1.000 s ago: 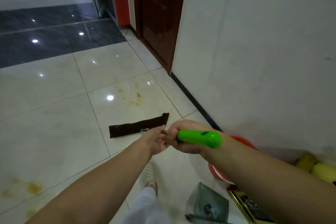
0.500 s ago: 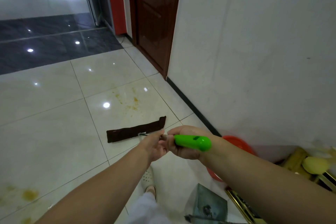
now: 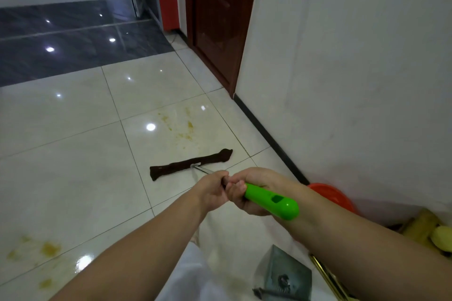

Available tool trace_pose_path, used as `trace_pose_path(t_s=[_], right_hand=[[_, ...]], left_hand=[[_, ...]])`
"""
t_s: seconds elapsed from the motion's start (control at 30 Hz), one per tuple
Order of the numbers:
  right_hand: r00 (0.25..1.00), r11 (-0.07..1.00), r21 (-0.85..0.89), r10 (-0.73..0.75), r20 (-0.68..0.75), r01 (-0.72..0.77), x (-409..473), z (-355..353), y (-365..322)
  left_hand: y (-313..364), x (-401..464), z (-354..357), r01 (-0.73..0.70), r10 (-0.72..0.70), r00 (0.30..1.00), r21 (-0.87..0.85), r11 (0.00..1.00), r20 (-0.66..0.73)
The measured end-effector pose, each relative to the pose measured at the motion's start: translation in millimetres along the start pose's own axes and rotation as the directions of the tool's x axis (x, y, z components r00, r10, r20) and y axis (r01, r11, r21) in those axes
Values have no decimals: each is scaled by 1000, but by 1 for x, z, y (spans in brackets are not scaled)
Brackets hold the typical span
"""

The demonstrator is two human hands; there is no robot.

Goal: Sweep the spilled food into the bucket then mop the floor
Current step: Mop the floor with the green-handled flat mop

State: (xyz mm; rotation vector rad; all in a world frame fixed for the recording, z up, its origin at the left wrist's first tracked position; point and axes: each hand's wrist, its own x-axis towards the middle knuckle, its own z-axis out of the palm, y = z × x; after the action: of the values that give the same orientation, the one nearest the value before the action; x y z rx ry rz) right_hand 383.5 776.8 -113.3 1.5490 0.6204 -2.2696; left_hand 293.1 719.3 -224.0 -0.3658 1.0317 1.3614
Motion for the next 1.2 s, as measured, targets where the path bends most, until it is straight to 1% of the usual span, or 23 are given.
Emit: trace_pose_path(t_s=[0.13, 0.3, 0.5, 0.67, 0.77, 0.83, 0.93, 1.0, 1.07, 1.2], right_hand=[[1000, 1000, -8, -4, -11, 4, 19, 8, -38], [1000, 1000, -8, -2, -21, 2, 44, 29, -88], [1000, 1000, -15, 11, -16, -11, 75, 71, -166], [1000, 1000, -6, -4, -30, 4, 106, 108, -227], [999, 1000, -6, -25, -47, 25, 125, 129, -258], [998, 999, -1, -36, -51, 36, 139, 143, -278], [998, 999, -4, -48, -39, 48, 159, 158, -306], [998, 999, 0, -50, -37, 50, 170, 165, -322], [998, 998, 29, -55, -20, 56, 176, 170, -334], [998, 996, 67, -58, -18, 59, 182, 171, -345]], left_hand=[[35, 18, 11, -9, 12, 999, 76, 997, -43], [87, 58, 11, 2, 9, 993, 97, 995, -115], [171, 99, 19, -16, 39, 981, 120, 993, -192], [240, 133, 15, -20, 51, 969, 129, 991, -241], [279, 150, 11, -7, 26, 964, 72, 997, -266], [302, 160, 10, -29, 40, 965, 49, 998, -259], [335, 176, 9, -49, 67, 961, 73, 996, -270], [353, 188, 8, -53, 84, 950, 109, 993, -300], [367, 193, 10, -49, 84, 950, 120, 992, -299], [378, 202, 11, -28, 80, 947, 169, 985, -312]])
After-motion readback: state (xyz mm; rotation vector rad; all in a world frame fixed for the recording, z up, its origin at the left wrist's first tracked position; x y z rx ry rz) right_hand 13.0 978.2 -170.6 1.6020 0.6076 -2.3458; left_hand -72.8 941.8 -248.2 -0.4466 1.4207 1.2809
